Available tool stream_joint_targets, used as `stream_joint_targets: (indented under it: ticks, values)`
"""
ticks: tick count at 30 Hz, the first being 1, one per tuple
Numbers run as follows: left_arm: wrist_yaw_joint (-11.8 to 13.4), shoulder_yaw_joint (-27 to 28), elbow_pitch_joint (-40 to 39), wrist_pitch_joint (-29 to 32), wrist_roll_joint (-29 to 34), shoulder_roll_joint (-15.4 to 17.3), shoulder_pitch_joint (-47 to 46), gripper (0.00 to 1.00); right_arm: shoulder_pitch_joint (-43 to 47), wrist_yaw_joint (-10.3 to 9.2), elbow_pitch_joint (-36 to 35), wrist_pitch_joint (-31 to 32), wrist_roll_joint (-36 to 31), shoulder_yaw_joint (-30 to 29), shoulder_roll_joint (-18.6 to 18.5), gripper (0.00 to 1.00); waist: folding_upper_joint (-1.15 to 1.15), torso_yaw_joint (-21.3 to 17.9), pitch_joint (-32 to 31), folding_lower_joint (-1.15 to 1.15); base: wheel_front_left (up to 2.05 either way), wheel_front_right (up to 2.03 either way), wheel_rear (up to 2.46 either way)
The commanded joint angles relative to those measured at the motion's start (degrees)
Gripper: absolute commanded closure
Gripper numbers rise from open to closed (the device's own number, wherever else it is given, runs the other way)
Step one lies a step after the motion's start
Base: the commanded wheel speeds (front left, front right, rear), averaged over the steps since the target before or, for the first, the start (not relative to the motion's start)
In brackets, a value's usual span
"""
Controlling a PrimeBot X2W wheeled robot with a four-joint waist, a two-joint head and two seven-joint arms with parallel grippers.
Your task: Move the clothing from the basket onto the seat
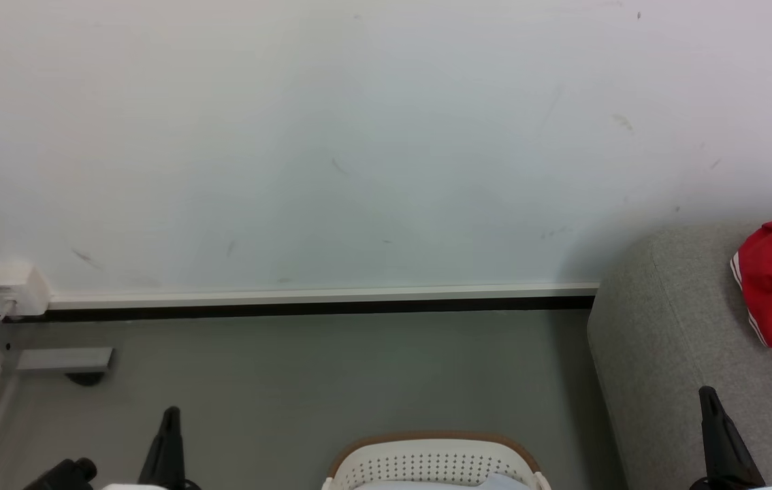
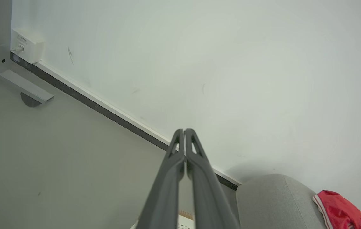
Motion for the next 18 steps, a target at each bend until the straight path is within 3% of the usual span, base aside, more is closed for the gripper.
stream_joint_targets:
  ticks: [1, 18]
  values:
    - [0.13, 0.36, -1.27, 0.56, -2.74, 0.41, -1.63, 1.00, -1.81, -0.02, -0.44, 0.53, 2.40, -0.68, -0.16, 1.00, 0.00, 0.01, 0.05, 0.00, 0.00, 0.00, 0.00]
    - [0.38, 0.92, -3.00, 4.04, -16.05, 0.51, -2.13, 1.00, -3.27, -0.04, 0.52, 3.71, 14.07, -2.60, 0.72, 1.00, 0.00, 0.09, 0.54, -0.01, 0.00, 0.00, 0.00]
